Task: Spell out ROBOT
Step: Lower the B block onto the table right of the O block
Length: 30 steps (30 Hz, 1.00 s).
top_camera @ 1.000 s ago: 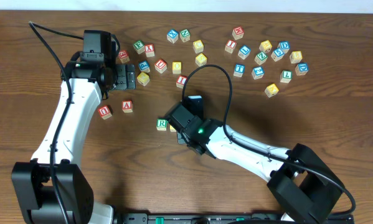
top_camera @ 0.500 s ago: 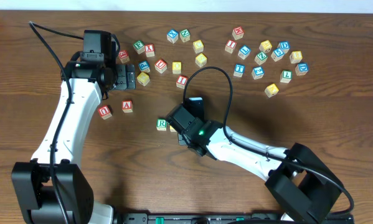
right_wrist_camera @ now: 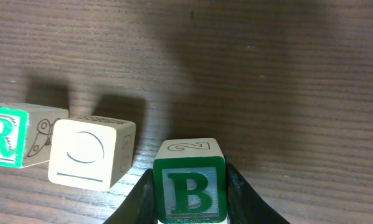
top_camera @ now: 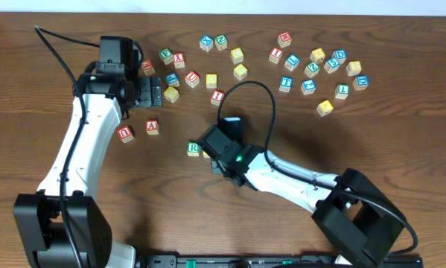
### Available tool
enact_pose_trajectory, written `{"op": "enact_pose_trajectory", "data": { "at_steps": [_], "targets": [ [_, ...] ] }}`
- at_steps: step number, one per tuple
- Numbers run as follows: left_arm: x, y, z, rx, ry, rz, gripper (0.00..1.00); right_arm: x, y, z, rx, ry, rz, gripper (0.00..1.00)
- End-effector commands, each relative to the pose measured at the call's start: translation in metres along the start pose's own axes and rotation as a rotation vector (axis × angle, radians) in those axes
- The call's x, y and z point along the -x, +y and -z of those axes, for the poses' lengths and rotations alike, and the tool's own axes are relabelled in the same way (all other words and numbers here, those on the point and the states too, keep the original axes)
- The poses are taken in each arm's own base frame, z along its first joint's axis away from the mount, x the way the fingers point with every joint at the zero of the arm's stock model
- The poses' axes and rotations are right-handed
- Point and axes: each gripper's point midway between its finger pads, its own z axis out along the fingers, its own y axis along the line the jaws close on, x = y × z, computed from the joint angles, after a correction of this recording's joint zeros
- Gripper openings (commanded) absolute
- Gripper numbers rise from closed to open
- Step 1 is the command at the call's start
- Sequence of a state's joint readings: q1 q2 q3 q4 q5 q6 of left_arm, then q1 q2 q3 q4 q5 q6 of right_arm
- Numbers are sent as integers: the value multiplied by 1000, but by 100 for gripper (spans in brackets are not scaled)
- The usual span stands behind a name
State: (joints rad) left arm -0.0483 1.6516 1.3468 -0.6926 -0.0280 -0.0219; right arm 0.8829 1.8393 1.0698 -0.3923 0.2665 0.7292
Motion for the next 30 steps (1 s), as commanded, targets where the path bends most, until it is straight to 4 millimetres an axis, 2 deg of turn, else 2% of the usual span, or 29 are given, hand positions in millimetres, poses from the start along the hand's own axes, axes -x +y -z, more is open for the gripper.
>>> {"op": "enact_pose_trajectory", "data": {
  "at_steps": [1, 10, 30],
  "targets": [
    [-1, 1, -1, 0, 5, -3, 98, -1, -4, -5, -13, 4, -2, 22],
    [-1, 1, -1, 0, 5, -3, 98, 4, -8, -7, -4, 4, -22, 22],
    [-1, 1, -1, 0, 5, -3, 98, 4, -6, -12, 6, 8, -11, 24]
  ]
}}
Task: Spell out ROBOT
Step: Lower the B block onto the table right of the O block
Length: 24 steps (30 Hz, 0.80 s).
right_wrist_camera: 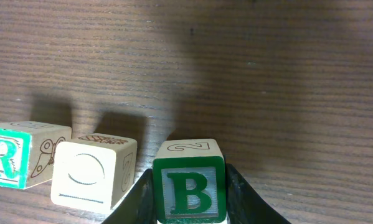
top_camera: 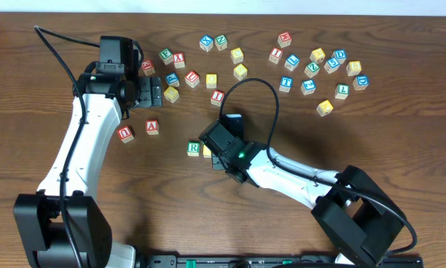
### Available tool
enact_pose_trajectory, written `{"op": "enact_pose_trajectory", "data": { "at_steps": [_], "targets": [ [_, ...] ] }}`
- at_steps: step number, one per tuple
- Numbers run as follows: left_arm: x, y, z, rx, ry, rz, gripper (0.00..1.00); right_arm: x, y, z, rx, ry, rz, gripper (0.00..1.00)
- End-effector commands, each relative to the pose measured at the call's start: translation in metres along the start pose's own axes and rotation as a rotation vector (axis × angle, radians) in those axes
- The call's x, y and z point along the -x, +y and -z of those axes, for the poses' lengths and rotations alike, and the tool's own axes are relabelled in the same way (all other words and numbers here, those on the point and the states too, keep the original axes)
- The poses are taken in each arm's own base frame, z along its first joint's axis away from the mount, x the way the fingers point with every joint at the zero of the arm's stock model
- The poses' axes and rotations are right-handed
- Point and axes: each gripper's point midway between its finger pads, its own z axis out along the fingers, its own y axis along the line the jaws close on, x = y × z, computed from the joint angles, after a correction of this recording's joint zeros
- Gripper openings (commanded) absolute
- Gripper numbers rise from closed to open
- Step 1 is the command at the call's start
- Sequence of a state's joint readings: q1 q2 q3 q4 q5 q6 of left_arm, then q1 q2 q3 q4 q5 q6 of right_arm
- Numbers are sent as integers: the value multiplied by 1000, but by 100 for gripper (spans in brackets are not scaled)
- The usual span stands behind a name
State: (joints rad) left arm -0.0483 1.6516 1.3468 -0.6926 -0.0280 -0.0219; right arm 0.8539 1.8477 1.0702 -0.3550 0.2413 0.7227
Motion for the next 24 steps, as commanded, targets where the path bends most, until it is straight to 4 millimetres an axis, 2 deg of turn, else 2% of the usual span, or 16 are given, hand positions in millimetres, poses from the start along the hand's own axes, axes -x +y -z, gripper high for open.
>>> {"op": "enact_pose_trajectory", "data": {
  "at_steps": [1, 10, 18, 24],
  "targets": [
    [-1, 1, -1, 0, 5, -3, 98, -5, -5, -7, -19, 15, 16, 24],
    [-1, 1, -1, 0, 5, -3, 98, -5, -4, -7, -16, 16, 16, 25],
    [-1, 1, -1, 0, 5, -3, 98, -5, -5, -7, -17, 17, 15, 41],
    [-1, 1, -1, 0, 5, -3, 98, -6, -5, -7, -17, 18, 15, 42]
  ]
}}
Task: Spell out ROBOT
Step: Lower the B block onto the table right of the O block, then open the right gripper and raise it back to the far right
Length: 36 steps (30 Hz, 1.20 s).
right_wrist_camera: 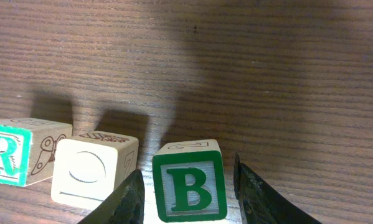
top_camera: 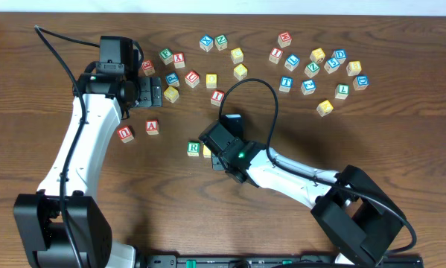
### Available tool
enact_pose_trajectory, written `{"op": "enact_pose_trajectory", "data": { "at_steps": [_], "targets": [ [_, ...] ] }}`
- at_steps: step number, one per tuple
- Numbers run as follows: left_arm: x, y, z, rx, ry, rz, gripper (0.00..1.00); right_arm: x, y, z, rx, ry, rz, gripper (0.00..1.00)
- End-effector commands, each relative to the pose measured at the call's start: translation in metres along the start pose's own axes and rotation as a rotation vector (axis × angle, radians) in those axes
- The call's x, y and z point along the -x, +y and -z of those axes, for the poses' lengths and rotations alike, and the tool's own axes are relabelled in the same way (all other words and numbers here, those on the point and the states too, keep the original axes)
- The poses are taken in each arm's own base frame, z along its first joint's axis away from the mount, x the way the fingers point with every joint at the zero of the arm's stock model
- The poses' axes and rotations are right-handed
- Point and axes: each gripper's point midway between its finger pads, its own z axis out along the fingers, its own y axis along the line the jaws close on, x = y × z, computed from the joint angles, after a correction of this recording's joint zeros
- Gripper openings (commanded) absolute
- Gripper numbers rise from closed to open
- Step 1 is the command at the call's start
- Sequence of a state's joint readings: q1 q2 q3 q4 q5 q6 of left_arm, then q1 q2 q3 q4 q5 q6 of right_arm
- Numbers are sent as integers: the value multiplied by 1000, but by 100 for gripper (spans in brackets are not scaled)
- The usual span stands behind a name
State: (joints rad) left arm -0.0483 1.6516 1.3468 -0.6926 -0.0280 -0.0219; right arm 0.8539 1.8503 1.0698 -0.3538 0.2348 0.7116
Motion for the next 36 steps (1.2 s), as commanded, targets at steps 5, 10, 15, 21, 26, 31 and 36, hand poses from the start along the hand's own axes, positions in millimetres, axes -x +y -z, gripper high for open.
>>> {"op": "enact_pose_trajectory", "data": {
  "at_steps": [5, 10, 15, 21, 26, 31, 36],
  "targets": [
    [-1, 1, -1, 0, 5, -3, 98, -4, -5, -6, -21, 12, 4, 41],
    [-1, 1, -1, 0, 5, -3, 98, -4, -5, -6, -20, 11, 4, 41],
    [-1, 1, -1, 0, 5, -3, 98, -3, -5, -6, -18, 9, 3, 41],
    [-1, 1, -1, 0, 5, -3, 98, -1, -3, -5, -16, 7, 12, 40],
    [-1, 1, -1, 0, 5, -3, 98, 1, -2, -3, -11, 1, 16, 40],
    [-1, 1, -1, 0, 5, -3, 98, 2, -1, -1, -8, -2, 19, 41],
    [-1, 1, -1, 0, 5, -3, 98, 4, -1, 0, -5, -5, 28, 42]
  ]
}}
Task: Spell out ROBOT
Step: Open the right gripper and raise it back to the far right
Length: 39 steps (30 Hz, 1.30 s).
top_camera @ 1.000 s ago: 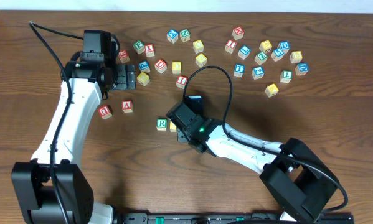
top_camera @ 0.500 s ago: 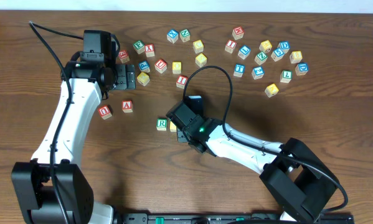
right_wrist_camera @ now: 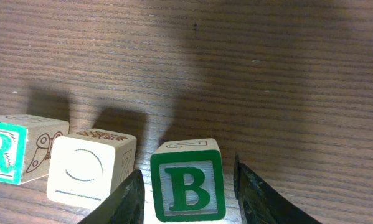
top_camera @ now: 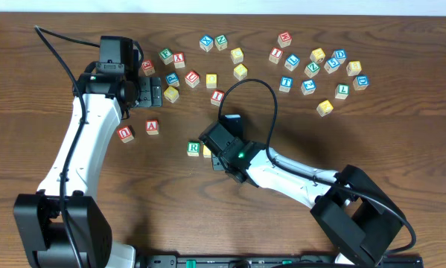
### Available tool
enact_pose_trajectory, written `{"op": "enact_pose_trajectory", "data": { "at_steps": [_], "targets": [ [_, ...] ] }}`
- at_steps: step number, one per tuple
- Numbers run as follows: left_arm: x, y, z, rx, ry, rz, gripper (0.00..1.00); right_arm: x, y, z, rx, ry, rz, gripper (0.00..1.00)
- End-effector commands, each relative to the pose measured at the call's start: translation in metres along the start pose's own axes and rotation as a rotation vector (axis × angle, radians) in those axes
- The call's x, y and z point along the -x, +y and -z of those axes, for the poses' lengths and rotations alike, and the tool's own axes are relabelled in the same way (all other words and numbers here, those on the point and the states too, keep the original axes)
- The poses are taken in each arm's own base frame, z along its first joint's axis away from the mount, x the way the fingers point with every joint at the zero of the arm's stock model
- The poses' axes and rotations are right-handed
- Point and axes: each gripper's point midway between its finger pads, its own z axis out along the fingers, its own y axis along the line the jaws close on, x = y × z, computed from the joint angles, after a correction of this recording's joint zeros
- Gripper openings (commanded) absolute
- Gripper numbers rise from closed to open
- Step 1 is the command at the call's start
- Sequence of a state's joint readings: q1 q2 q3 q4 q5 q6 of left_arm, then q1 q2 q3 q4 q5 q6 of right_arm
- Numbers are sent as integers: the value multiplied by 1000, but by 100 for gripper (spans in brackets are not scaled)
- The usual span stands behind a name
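In the right wrist view three blocks stand in a row on the table: a green R block (right_wrist_camera: 2, 152) at the left edge, a pale O block (right_wrist_camera: 83, 168), and a green B block (right_wrist_camera: 186, 185). My right gripper (right_wrist_camera: 187, 199) is open around the B block, with a gap on each side. From overhead the R block (top_camera: 193, 148) shows left of my right gripper (top_camera: 217, 158), which covers the other two. My left gripper (top_camera: 153, 94) hovers at the upper left among loose blocks; its jaws are too small to read.
Loose letter blocks lie scattered along the far side, including a T block (top_camera: 286, 83) and an O block (top_camera: 192, 78). Red blocks, an A (top_camera: 153, 126) among them, lie near the left arm. The right arm's cable (top_camera: 256, 93) loops over mid-table.
The right wrist camera has shifted very slightly; the B block sits a touch lower in its view. The open fingers and the blocks stand as before. The left arm has not moved.
My right gripper was shut on the B block a little right of the O block. A second later it held the B closer beside the O. Then the fingers stood open with the B resting on the table, where it remains.
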State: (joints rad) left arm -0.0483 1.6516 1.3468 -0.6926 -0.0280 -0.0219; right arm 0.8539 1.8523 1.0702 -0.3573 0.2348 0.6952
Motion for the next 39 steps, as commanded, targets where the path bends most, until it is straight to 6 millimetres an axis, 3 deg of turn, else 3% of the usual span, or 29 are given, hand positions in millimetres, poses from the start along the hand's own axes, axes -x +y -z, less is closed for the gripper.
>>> {"op": "enact_pose_trajectory", "data": {
  "at_steps": [1, 28, 39],
  "targets": [
    [-1, 1, -1, 0, 5, -3, 98, 5, 0, 1, -2, -10, 11, 42],
    [-1, 1, -1, 0, 5, -3, 98, 18, 1, 17, 1, -50, 18, 43],
    [-1, 1, -1, 0, 5, -3, 98, 51, 6, 40, -42, -106, 64, 44]
  ]
}}
